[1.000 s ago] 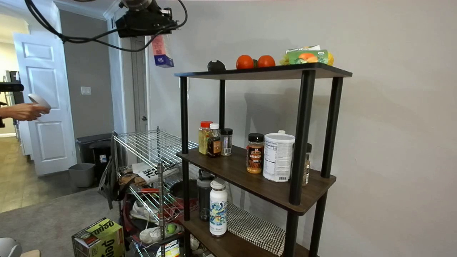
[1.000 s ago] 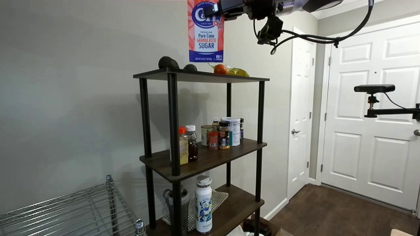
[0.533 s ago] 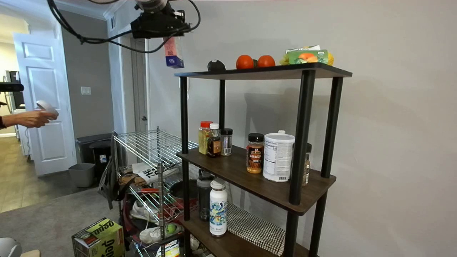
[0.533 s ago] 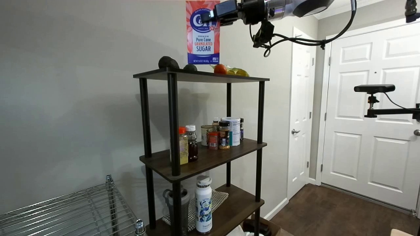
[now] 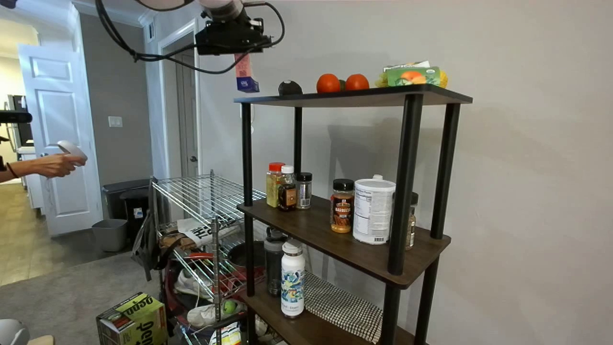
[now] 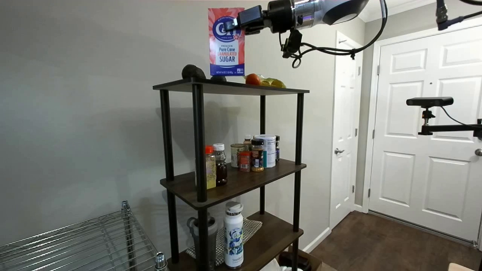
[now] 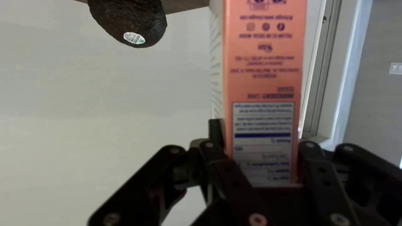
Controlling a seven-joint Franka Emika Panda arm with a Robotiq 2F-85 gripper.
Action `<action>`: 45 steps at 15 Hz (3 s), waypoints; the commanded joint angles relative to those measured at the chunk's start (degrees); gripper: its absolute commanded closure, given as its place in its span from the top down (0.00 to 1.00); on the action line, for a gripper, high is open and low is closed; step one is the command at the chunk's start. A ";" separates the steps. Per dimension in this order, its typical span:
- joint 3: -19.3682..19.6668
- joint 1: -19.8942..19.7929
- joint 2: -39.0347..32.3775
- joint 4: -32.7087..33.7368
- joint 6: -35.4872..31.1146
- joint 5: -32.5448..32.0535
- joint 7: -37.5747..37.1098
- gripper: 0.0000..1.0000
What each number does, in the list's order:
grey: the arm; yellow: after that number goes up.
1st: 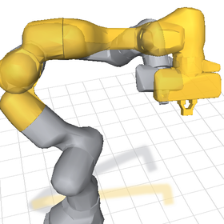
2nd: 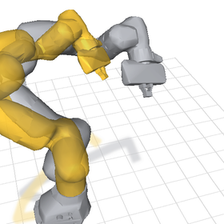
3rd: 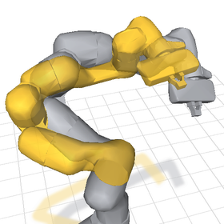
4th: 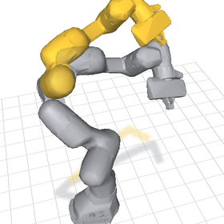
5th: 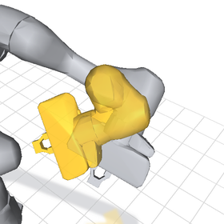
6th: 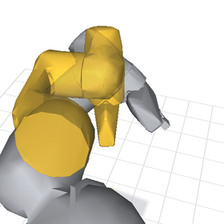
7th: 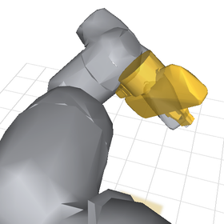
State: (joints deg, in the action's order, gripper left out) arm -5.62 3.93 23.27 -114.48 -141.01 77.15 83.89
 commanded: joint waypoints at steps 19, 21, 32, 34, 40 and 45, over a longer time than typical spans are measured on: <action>5.08 -0.76 -13.12 12.01 -1.71 0.00 1.27 0.15; 5.10 -0.78 -13.42 12.42 -1.76 -0.20 1.07 0.15; 5.18 -1.05 -13.85 13.07 -1.62 -0.09 0.68 0.15; 5.18 -1.04 -13.81 13.08 -1.59 -0.05 0.67 0.15; 5.19 -1.03 -13.43 12.12 -1.00 -0.17 0.08 0.59; 5.19 -1.03 -13.43 12.30 -1.01 -0.18 0.08 0.65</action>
State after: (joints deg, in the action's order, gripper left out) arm -0.19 3.19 9.90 -102.34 -142.12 77.14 84.20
